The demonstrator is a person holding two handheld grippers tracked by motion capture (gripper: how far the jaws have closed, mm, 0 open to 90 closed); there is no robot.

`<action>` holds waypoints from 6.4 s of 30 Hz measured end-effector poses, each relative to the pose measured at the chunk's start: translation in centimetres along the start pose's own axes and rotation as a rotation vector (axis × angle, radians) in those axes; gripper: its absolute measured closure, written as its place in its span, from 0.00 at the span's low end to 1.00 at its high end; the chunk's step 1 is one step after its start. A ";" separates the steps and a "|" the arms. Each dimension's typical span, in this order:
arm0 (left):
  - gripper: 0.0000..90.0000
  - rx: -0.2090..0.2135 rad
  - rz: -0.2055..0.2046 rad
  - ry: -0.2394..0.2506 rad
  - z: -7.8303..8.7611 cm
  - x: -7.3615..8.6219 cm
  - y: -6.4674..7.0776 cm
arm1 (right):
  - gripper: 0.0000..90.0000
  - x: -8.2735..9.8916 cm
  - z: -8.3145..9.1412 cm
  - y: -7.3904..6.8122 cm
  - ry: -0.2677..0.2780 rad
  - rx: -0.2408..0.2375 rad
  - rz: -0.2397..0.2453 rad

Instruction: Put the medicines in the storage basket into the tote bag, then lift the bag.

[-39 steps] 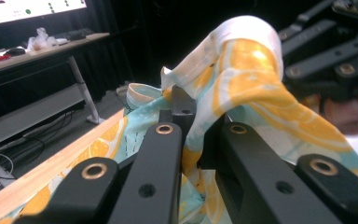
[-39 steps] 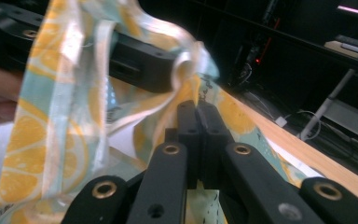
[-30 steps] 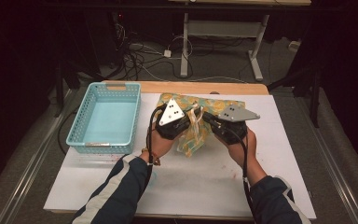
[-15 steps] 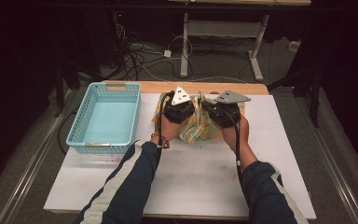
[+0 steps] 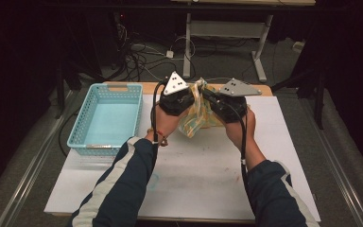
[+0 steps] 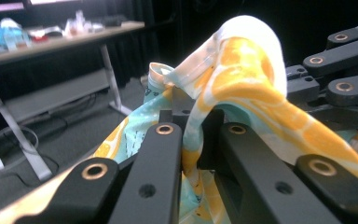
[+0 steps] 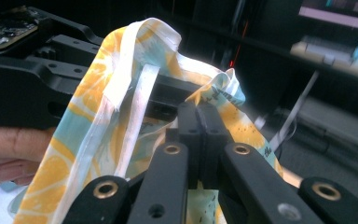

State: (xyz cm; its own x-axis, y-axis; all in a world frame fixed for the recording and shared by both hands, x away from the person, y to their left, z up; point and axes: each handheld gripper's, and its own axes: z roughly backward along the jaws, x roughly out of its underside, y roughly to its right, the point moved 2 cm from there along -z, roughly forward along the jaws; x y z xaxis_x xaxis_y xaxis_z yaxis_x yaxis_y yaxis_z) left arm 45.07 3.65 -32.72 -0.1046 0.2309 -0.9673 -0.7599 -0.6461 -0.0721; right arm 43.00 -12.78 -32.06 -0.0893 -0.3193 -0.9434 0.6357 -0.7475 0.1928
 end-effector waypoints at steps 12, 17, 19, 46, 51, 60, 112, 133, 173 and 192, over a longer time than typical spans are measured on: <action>0.97 0.005 -0.051 0.062 3.5 -4.2 1.6 | 1.00 -4.3 3.7 -1.1 0.086 -0.015 0.051; 0.97 -0.007 -0.076 0.080 4.4 -5.2 2.3 | 1.00 -5.3 4.6 -1.4 0.126 -0.019 0.053; 0.97 -0.011 -0.090 0.083 4.6 -5.3 2.5 | 1.00 -5.4 5.0 -1.4 0.138 -0.030 0.055; 0.37 -0.113 -0.116 -0.253 0.2 4.9 0.5 | 1.00 3.4 1.7 5.7 -0.091 0.172 -0.025; 0.33 -0.068 -0.052 -0.341 -1.2 7.8 0.3 | 1.00 5.7 1.6 6.6 -0.132 0.180 -0.063; 0.32 -0.090 -0.007 -0.486 -4.5 12.3 -1.5 | 0.93 11.3 1.2 6.4 -0.243 0.111 -0.123; 0.95 -0.022 -0.026 -0.207 5.8 2.8 -0.5 | 1.00 -2.0 8.3 6.4 -0.095 0.154 -0.006; 0.65 -0.131 -0.052 -0.252 4.0 6.2 -1.9 | 0.98 3.6 3.0 7.8 -0.223 0.183 -0.053; 0.21 -0.137 -0.170 -0.167 8.3 8.9 -0.7 | 0.27 5.7 5.3 5.5 -0.127 0.172 -0.081; 0.21 -0.183 -0.205 -0.169 14.3 13.9 -0.6 | 0.18 11.8 9.0 1.3 -0.083 0.115 -0.071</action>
State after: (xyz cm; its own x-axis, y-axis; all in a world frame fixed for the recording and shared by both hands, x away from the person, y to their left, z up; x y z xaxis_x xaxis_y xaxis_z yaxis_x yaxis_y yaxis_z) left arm 34.88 17.62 -42.69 -0.0782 0.4777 -0.8751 -0.6497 -0.6902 -0.3187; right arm 35.89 -22.79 -40.46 -0.1969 -0.3066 -0.9313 0.5340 -0.8301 0.1604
